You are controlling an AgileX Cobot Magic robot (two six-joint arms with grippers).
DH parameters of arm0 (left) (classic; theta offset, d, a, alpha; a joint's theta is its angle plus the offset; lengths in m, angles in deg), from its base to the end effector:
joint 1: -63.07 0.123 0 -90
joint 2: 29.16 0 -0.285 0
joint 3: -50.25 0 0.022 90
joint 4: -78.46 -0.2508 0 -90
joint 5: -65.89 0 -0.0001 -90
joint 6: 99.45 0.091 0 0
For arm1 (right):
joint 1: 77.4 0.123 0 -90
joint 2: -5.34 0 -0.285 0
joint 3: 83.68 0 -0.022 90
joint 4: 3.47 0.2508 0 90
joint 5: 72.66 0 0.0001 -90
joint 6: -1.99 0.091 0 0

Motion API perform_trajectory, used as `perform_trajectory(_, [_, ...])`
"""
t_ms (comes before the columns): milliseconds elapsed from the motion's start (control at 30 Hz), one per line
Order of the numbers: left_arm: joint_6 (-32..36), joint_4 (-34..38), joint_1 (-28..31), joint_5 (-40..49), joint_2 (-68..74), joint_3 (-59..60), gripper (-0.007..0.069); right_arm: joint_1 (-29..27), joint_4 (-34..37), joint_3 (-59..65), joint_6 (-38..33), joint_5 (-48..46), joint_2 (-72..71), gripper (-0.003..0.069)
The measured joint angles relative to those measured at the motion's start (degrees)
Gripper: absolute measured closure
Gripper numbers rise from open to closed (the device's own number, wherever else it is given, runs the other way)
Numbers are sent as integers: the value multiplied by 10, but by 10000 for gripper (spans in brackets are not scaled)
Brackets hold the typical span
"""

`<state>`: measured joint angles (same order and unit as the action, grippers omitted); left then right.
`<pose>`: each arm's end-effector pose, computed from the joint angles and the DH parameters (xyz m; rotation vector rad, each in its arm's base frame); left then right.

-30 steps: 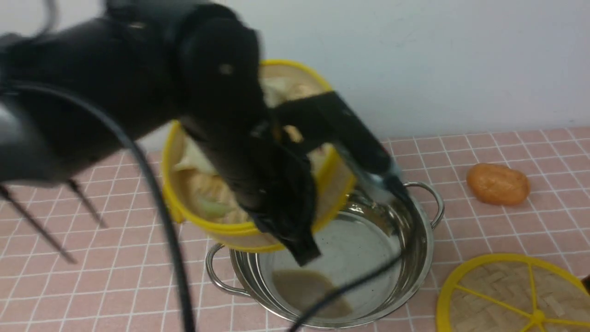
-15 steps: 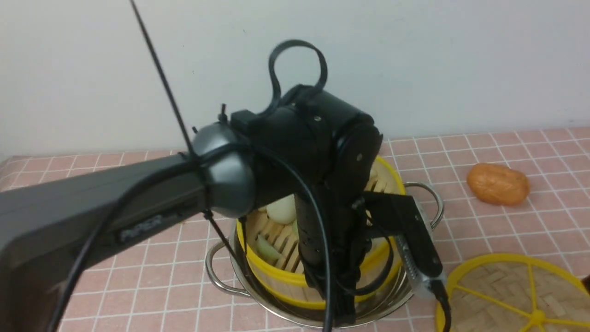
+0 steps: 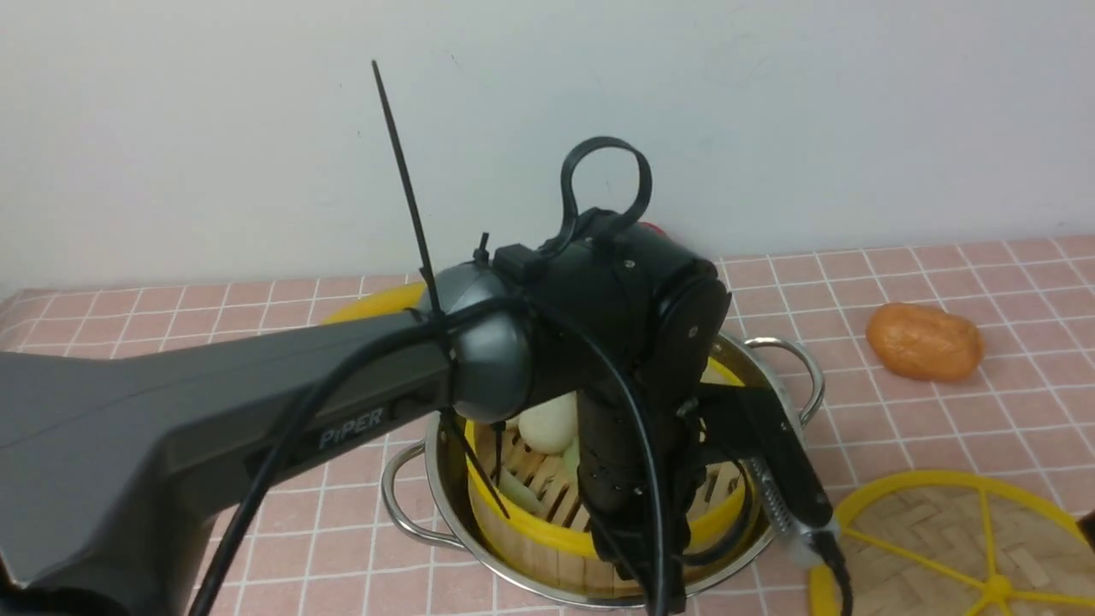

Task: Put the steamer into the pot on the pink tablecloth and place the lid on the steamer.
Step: 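Place the bamboo steamer basket with dumplings into the steel pot with the left gripper, then move the gripper down to the bamboo steamer lid and grasp its center knob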

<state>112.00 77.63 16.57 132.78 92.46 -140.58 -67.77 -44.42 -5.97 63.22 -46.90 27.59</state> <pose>0.2730 -0.2859 0.2063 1.9562 2.4045 0.0124 0.0676 0.0377 0.2244 -0.0764 1.4344 0.6749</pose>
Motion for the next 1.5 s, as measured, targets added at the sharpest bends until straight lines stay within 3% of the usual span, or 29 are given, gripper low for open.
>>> perform_trajectory(200, [-15, -7, 0, -1, -2, -2, 161, 0, -18, 0, 0, 0, 0, 417])
perform_trajectory(400, [-49, -55, 0, 15, -42, -2, 113, 0, -20, 0, 0, 0, 0, 417])
perform_trajectory(533, [-92, -86, 0, -5, -108, -2, 165, 0, -21, 0, 0, 0, 0, 417])
perform_trajectory(667, [-159, -141, 1, 17, -176, -2, 300, 0, -21, 0, 0, -1, 0, 417])
perform_trajectory(733, [-258, -195, 21, 22, -230, -2, 475, 0, -27, 0, 0, -22, 0, 417])
perform_trajectory(767, [-258, -199, 23, 22, -230, -2, 489, 0, -28, 0, 1, -25, 0, 419])
perform_trajectory(800, [-327, -217, 52, 23, -262, -2, 580, 0, -33, -7, 13, -58, 0, 426])
perform_trajectory(867, [-366, -226, 82, 23, -291, -2, 629, 0, -44, -32, 39, -98, 1, 439])
perform_trajectory(967, [-386, -225, 133, 26, -333, -2, 648, 0, -71, -74, 78, -136, 11, 463])
perform_trajectory(1167, [-349, -182, 203, 27, -379, -1, 646, 0, -188, -182, 135, -143, 79, 487])
perform_trajectory(1300, [-333, -154, 224, -7, -415, 20, 646, 0, -342, -260, 251, -136, 172, 488])
perform_trajectory(1367, [-329, -154, 241, -34, -437, 42, 646, 0, -483, -303, 376, -97, 260, 488])
perform_trajectory(1500, [-329, -157, 261, -71, -456, 86, 645, 0, -554, -341, 495, 3, 387, 488])
